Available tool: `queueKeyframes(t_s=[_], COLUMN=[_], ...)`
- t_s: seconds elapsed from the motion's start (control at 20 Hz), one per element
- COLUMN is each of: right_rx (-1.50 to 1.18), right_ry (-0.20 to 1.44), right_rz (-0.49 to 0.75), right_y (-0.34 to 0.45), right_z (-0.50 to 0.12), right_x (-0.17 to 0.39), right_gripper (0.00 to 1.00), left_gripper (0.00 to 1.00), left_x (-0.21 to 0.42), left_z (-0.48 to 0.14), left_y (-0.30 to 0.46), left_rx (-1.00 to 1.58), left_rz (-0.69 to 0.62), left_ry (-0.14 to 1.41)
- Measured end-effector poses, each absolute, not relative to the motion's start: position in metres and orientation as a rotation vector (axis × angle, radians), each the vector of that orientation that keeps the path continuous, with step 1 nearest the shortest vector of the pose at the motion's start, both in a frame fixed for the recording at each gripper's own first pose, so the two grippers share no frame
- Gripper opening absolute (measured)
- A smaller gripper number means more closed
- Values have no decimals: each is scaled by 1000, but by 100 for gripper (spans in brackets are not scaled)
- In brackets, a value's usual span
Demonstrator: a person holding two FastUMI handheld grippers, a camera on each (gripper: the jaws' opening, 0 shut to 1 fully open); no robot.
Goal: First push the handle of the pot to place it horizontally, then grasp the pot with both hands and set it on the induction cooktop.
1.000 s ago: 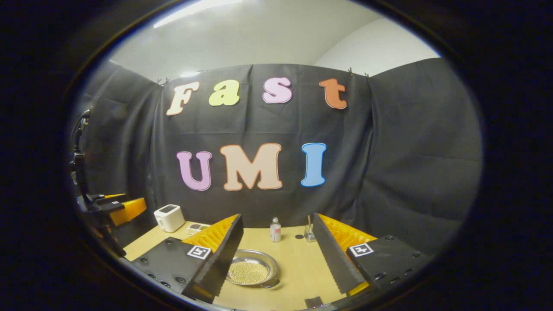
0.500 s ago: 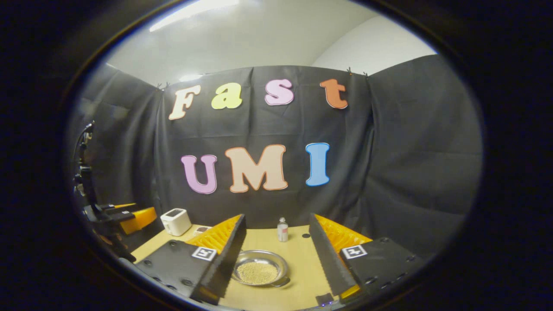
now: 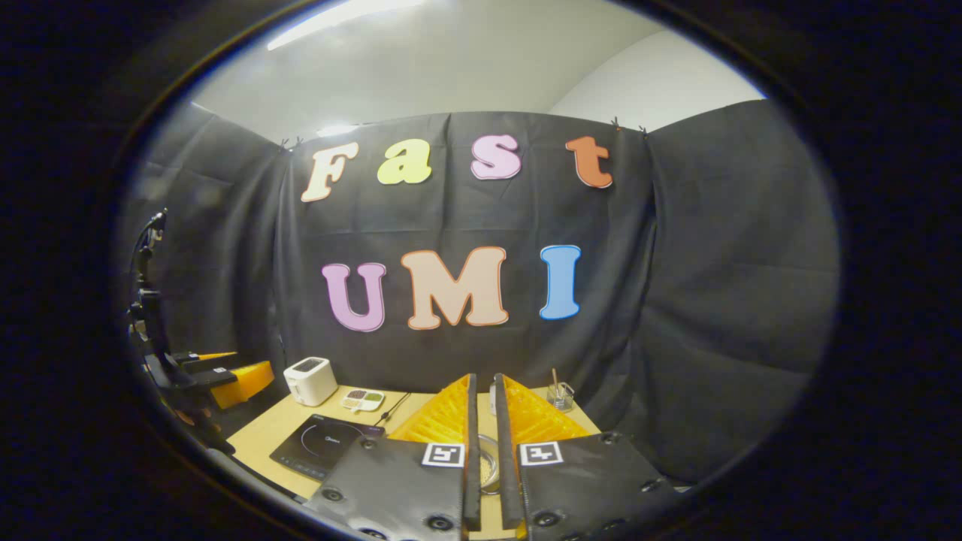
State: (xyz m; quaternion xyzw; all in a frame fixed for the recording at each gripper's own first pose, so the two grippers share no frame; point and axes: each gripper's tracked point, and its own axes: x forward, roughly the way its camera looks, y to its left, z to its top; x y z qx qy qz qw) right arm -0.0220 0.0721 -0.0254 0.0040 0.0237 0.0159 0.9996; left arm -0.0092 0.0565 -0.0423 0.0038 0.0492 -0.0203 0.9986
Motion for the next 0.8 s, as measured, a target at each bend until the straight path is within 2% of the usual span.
queueKeyframes(t_s=[0.05, 0.3, 0.35, 0.55, 0.6, 0.75, 0.8], right_rx=[10, 29, 22, -18, -21, -24, -20], right_ry=[62, 137, 151, 234, 256, 322, 355], right_rz=[35, 36, 34, 48, 54, 84, 99], right_y=[77, 96, 98, 104, 104, 103, 103], right_z=[-30, -61, -69, -104, -113, -144, -156], right_x=[-22, -22, -21, -13, -7, 11, 17], right_gripper=[12, 12, 12, 12, 2, 2, 2], left_gripper=[95, 95, 91, 90, 95, 95, 99], left_x=[-11, -16, -16, -12, -11, -1, 1], left_z=[-43, -55, -56, -67, -70, -78, -80], left_y=[59, 79, 83, 106, 111, 130, 137], left_rx=[9, 22, 27, 48, 47, 72, 80], left_rz=[-42, -45, -42, 5, 20, 99, 127], left_ry=[103, 121, 120, 142, 152, 182, 188])
